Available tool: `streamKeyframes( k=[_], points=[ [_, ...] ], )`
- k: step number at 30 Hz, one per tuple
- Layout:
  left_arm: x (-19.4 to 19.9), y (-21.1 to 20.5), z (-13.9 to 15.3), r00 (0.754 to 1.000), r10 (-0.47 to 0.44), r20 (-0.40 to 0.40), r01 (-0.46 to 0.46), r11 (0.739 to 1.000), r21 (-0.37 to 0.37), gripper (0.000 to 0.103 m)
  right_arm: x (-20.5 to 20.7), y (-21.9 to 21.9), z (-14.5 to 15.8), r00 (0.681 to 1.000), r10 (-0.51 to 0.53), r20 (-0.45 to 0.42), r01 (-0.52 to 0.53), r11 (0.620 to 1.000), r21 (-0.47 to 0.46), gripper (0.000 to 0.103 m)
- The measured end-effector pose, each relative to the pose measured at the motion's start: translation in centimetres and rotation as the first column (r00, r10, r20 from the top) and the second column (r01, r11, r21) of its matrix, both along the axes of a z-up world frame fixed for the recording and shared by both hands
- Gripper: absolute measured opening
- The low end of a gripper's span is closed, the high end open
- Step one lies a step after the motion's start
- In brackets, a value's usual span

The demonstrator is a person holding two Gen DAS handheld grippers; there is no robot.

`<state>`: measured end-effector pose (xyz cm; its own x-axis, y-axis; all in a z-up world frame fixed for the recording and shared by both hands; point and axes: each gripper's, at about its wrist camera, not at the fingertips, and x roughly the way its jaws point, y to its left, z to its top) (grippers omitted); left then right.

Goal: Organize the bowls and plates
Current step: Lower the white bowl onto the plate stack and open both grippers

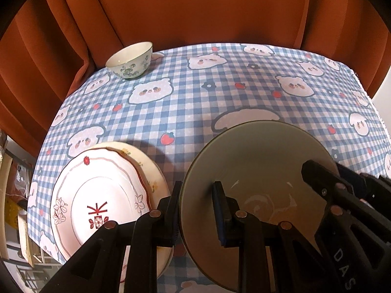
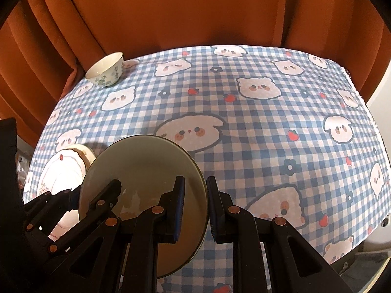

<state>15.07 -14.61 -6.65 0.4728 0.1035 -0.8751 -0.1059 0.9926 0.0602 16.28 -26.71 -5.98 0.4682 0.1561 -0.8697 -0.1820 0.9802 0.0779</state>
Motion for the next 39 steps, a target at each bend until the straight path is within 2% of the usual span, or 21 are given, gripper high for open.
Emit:
streamKeyframes(
  k=[5,24,28,31,33,36,37,39],
  points=[
    [-0.2,0.4,-1.2,0.999,0.016,-0.04,-0.017,0.999,-0.028,0.022,-0.1,0.8,-0.6,1.0,0.025,0.004,-0.025,0.999,-0.042,0.021],
    [-1.2,0.5,-1.5,0.999,0.024,0.021,-0.023,0.997,-0.074,0.023,-1.6,0.4,-0.8,0.997,-0.012,0.077,0.013,1.0,-0.023,0.024],
    [-1.4,0.5,-1.9,1.0,0.025,0.006,-0.025,0.995,-0.098,0.028,-1.9,0.6,-0.8,0.996,-0.005,0.084,0.009,0.999,-0.041,0.025],
    [-1.5,0.6,-1.8,1.0,0.013,0.004,-0.013,0.993,-0.118,0.032,-2.0,0.5,-0.9,0.997,-0.008,0.077,0.01,1.0,-0.03,0.032],
    [-1.7,0.7,-1.4,1.0,0.004,0.008,-0.003,0.991,-0.134,0.035,-2.1,0.6,-0.6,0.996,-0.009,0.085,0.011,1.0,-0.02,0.041],
    [-1.8,0.9,-0.5,0.999,0.0,0.034,0.004,0.992,-0.127,0.041,-2.2,0.8,0.1,0.995,-0.009,0.1,0.011,1.0,-0.013,0.043],
    [-1.8,1.0,-0.2,0.999,-0.001,0.038,0.006,0.992,-0.127,0.046,-2.2,0.9,0.4,0.995,-0.01,0.101,0.011,1.0,-0.01,0.044],
    [-1.9,1.2,0.5,0.998,-0.006,0.057,0.013,0.992,-0.129,0.05,-2.2,1.0,0.9,0.995,-0.017,0.103,0.018,1.0,-0.005,0.052]
  ],
)
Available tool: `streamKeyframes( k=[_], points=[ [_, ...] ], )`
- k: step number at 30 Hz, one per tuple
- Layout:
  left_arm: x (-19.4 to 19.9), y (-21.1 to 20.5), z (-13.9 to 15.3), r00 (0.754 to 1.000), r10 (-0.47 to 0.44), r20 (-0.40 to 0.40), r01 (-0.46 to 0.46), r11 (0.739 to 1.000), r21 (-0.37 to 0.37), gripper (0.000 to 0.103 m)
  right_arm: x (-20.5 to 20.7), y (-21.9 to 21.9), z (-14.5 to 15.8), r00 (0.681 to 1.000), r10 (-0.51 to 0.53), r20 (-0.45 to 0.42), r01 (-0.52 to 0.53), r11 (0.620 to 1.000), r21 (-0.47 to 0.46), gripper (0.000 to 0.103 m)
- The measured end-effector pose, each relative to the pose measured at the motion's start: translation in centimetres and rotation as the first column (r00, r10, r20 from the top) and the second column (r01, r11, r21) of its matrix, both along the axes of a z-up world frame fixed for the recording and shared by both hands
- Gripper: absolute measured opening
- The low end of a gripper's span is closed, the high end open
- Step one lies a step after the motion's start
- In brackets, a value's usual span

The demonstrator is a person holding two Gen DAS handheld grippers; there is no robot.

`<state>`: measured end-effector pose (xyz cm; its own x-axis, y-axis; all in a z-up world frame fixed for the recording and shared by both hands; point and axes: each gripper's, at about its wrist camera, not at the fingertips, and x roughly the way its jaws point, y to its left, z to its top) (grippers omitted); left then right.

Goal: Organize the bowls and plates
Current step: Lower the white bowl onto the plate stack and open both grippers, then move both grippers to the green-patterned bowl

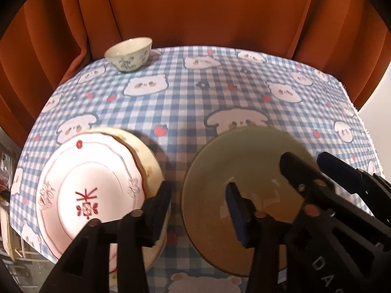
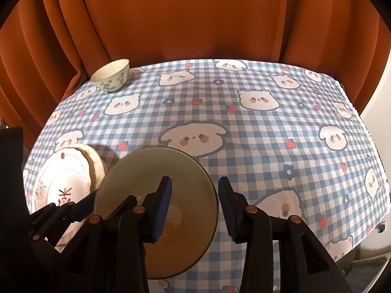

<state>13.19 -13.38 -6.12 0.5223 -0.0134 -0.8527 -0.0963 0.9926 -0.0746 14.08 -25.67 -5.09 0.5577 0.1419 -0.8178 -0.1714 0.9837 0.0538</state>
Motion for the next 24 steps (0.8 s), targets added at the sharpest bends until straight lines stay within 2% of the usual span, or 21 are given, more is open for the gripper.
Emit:
streamKeyframes(
  k=[2,3,5,12,24],
  points=[
    [-0.1,0.2,1.0,1.0,-0.007,0.027,0.007,1.0,0.005,0.051,0.1,0.1,0.6,1.0,-0.011,0.007,0.011,1.0,0.011,0.063],
    [-0.1,0.4,1.4,0.999,-0.011,0.038,0.01,1.0,0.008,0.052,0.1,0.2,1.1,1.0,-0.013,0.012,0.013,1.0,0.02,0.065],
    [0.1,0.8,2.4,0.998,-0.018,0.062,0.017,1.0,0.013,0.056,0.2,0.6,1.8,1.0,-0.01,0.019,0.01,1.0,0.022,0.065],
    [0.6,3.6,4.6,0.993,-0.017,0.119,0.015,1.0,0.024,0.056,0.6,3.1,4.1,0.997,0.008,0.072,-0.012,0.999,0.052,0.065],
    [3.2,11.4,6.8,0.989,-0.001,0.148,-0.005,0.999,0.04,0.056,3.5,11.0,6.6,0.996,0.034,0.078,-0.039,0.998,0.058,0.065]
  ],
)
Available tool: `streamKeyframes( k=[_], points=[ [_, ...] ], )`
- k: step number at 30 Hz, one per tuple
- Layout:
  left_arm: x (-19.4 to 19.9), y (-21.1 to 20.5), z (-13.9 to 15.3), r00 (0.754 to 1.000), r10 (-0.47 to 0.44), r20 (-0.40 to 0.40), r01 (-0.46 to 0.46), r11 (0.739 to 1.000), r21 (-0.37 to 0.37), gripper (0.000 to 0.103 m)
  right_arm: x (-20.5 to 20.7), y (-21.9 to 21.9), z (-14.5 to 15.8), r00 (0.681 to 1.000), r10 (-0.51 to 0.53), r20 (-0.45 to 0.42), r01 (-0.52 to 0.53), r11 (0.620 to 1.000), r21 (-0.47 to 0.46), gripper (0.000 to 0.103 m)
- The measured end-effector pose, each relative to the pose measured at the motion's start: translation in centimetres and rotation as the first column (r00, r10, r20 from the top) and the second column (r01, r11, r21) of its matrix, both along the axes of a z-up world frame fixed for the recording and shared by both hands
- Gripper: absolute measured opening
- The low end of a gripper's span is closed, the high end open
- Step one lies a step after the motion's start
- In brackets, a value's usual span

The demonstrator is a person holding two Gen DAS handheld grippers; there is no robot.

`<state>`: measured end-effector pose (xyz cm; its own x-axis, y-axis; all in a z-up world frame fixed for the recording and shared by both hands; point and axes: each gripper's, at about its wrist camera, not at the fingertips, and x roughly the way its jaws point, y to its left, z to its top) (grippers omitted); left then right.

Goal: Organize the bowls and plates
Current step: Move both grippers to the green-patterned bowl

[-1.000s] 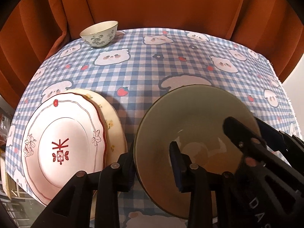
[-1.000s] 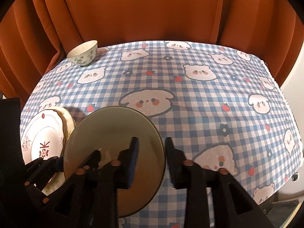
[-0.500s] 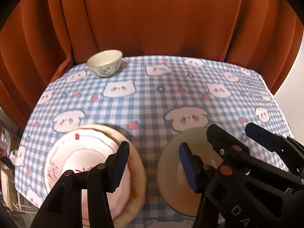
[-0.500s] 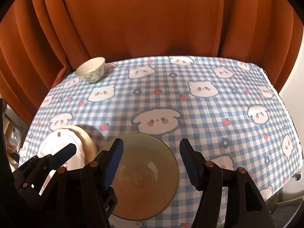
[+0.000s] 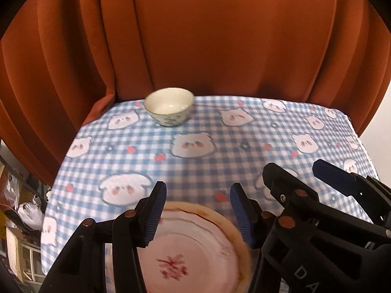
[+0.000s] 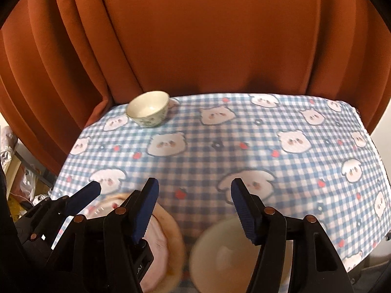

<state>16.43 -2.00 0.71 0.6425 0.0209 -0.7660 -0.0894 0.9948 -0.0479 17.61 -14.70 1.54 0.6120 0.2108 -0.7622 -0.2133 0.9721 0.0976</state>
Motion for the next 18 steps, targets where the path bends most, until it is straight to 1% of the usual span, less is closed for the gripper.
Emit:
streamKeyframes(
  k=[3,8,12,15,18],
  points=[
    [0.8,2.1,-0.1,1.0,-0.008,0.002,0.008,1.0,-0.008,0.056,0.8,2.2,0.1,1.0,-0.007,-0.005,0.008,1.0,0.008,0.065],
    [2.4,5.2,-0.5,1.0,-0.026,-0.001,0.026,1.0,0.009,0.056,2.2,5.3,0.0,0.999,-0.044,-0.007,0.044,0.999,0.013,0.065],
    [3.9,7.2,-0.8,0.999,-0.041,-0.001,0.041,0.999,0.013,0.057,3.5,7.7,0.0,0.997,-0.077,-0.003,0.077,0.997,-0.003,0.065],
    [5.0,8.3,-0.8,0.999,-0.045,-0.001,0.045,0.999,0.018,0.06,4.6,9.1,0.0,0.995,-0.104,-0.003,0.104,0.995,-0.01,0.065],
    [6.4,9.3,-0.6,0.999,-0.048,0.001,0.048,0.999,0.022,0.06,5.6,10.0,0.2,0.991,-0.131,0.009,0.131,0.991,-0.019,0.065]
  ],
)
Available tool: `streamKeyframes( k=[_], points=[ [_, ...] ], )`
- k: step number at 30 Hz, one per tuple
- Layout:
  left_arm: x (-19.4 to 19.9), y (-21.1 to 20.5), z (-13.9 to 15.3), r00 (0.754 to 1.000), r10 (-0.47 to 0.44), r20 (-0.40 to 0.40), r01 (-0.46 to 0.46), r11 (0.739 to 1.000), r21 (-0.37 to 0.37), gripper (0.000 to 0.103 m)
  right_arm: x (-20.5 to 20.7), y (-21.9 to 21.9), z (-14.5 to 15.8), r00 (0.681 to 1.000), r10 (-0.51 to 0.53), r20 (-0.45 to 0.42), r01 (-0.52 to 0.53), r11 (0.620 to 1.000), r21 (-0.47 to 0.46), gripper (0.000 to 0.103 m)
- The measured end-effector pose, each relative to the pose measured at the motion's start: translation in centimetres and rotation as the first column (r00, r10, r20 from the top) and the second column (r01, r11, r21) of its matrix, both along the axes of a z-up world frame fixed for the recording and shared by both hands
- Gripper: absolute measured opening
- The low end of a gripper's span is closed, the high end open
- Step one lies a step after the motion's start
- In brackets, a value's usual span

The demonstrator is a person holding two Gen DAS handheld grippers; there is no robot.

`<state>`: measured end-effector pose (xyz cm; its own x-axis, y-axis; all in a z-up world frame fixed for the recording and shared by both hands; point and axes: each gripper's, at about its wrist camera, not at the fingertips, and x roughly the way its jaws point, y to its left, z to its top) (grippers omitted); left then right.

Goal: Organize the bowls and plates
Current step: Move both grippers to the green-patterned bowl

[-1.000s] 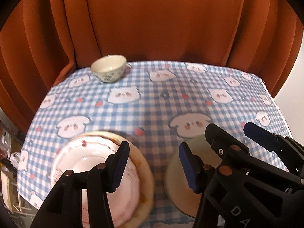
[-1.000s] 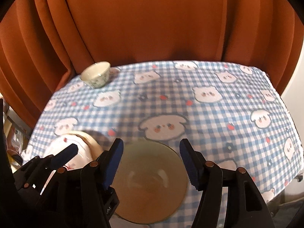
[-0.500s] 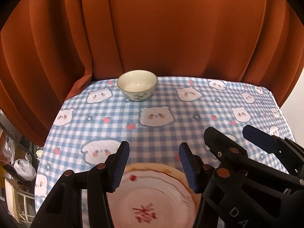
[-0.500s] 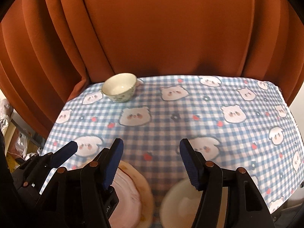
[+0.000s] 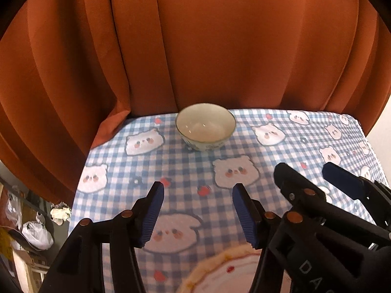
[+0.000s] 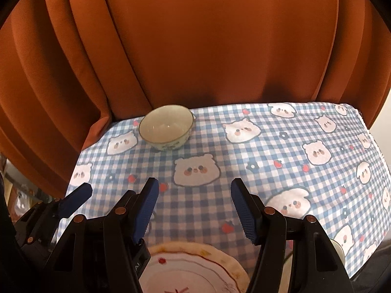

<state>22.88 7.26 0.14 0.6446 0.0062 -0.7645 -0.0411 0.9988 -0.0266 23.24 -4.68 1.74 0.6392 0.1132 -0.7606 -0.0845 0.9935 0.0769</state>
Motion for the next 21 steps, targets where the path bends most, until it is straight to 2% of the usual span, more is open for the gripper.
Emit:
streamKeyframes(
  k=[9,21],
  points=[
    [5.3,1.4,0.2,1.0,0.005,0.011,-0.005,1.0,-0.004,0.06,5.0,1.6,0.5,0.999,-0.049,0.023,0.049,0.998,-0.029,0.065],
    [12.7,1.0,-2.4,1.0,0.025,-0.019,-0.024,0.999,0.049,0.06,12.7,1.5,-2.7,0.996,-0.093,-0.01,0.093,0.996,-0.013,0.064]
  ],
)
